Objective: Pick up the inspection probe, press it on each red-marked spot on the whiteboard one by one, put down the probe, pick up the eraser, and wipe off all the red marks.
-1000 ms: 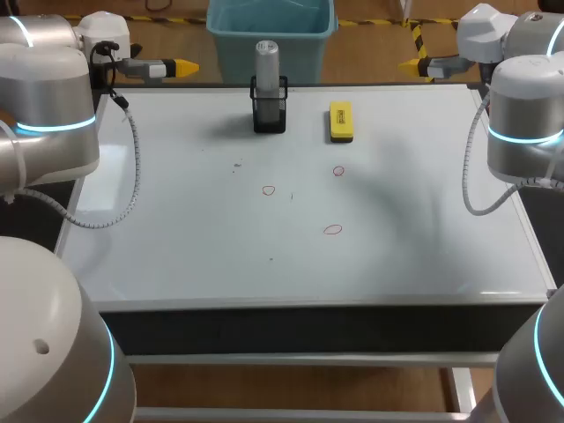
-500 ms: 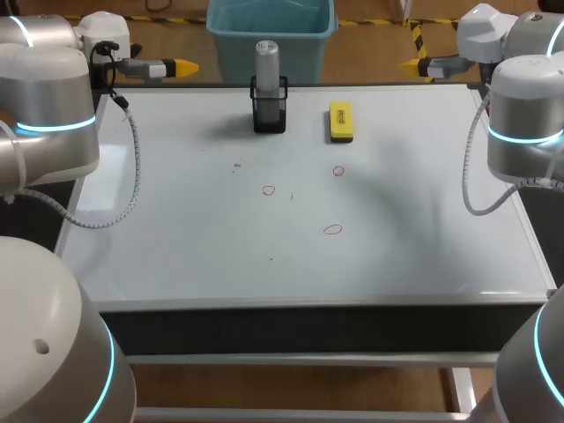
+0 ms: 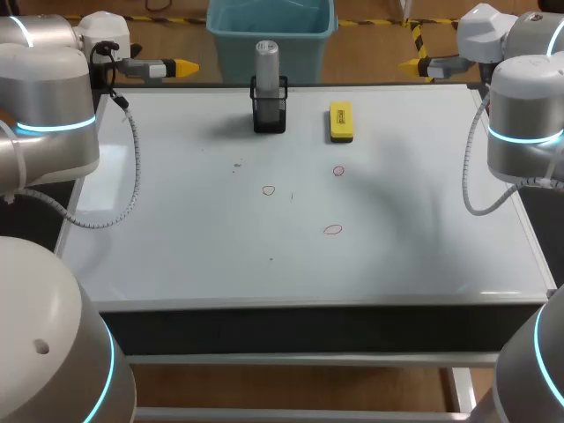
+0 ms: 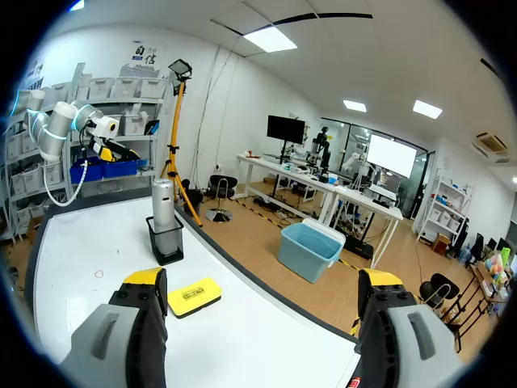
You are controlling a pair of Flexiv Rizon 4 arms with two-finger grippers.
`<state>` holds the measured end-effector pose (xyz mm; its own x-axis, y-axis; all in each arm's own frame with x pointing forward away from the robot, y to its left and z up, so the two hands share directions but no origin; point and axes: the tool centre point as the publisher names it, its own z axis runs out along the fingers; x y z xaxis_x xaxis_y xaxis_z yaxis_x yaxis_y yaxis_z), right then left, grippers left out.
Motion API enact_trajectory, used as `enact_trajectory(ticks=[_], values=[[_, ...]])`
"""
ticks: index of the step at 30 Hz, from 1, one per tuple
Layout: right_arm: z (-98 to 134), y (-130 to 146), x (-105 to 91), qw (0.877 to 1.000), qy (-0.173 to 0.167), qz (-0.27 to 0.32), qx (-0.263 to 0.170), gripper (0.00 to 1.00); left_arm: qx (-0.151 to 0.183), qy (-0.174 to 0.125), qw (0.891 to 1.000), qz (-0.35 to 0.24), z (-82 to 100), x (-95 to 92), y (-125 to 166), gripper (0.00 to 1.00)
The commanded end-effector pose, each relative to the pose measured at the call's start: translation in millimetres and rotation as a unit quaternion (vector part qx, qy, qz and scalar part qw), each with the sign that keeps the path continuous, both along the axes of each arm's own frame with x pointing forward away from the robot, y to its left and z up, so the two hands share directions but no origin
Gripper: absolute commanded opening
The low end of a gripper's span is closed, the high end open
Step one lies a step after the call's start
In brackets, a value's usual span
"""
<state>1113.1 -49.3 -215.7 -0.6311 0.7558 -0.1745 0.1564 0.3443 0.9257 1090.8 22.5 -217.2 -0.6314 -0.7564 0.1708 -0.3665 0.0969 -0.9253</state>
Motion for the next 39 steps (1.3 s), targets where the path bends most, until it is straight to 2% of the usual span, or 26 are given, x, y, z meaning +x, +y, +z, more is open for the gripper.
enact_trajectory(ticks=[1,8,19,28,39], values=[[-0.1,-0.1,0.3,1.000,0.000,0.000,0.000,1.00,-0.001,0.000,1.000,-0.001,0.2,-0.1,0.2,1.00],[-0.1,-0.1,0.3,1.000,0.000,0.000,0.000,1.00,-0.001,-0.002,1.000,-0.006,-0.3,0.2,-0.5,1.00],[-0.1,-0.1,0.3,1.000,0.000,0.000,0.000,1.00,0.001,-0.021,0.994,-0.104,-5.6,3.9,-15.2,1.00],[-0.1,-0.1,0.3,1.000,0.000,0.000,0.000,1.00,-0.003,-0.049,0.973,-0.226,-19.7,8.9,-39.1,1.00],[-0.1,-0.1,0.3,1.000,0.000,0.000,0.000,1.00,-0.016,-0.082,0.948,-0.307,-35.4,21.7,-64.5,1.00]])
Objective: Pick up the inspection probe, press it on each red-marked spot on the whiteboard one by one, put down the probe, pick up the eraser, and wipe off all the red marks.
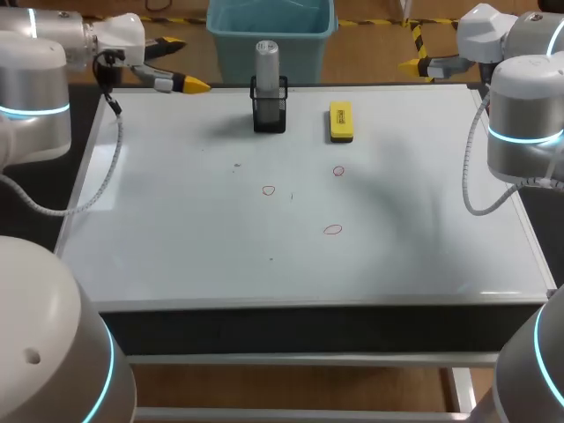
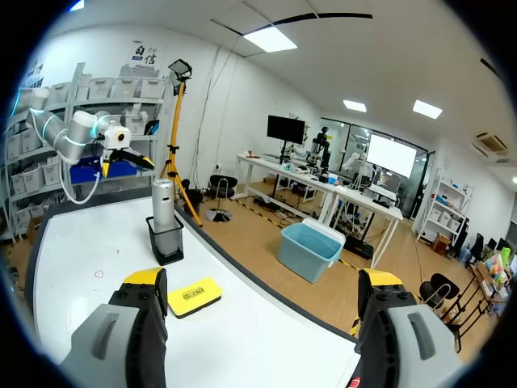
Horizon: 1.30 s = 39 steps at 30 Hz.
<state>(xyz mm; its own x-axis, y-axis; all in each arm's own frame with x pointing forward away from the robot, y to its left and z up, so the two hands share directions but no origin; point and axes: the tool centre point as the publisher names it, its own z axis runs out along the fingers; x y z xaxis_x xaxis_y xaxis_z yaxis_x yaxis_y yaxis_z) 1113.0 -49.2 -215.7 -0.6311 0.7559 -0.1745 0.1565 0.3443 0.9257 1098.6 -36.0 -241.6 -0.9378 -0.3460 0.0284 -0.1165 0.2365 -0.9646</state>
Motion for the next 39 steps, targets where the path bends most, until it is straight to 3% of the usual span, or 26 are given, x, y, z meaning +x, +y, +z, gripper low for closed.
enact_trajectory(ticks=[1,14,29,39], values=[[-0.1,-0.2,0.3,1.000,0.000,0.000,0.000,1.00,-0.020,0.005,0.998,-0.063,-12.0,15.2,-7.7,1.00],[-0.1,-0.2,0.3,1.000,0.000,0.000,0.000,1.00,-0.075,-0.010,0.984,-0.159,-21.1,36.1,-42.0,1.00],[-0.1,-0.2,0.3,1.000,0.000,0.000,0.000,1.00,-0.102,-0.003,0.971,-0.215,-24.7,52.2,-91.3,1.00],[-0.1,-0.2,0.3,1.000,0.000,0.000,0.000,1.00,-0.118,-0.008,0.965,-0.232,-30.0,44.9,-121.3,1.00]])
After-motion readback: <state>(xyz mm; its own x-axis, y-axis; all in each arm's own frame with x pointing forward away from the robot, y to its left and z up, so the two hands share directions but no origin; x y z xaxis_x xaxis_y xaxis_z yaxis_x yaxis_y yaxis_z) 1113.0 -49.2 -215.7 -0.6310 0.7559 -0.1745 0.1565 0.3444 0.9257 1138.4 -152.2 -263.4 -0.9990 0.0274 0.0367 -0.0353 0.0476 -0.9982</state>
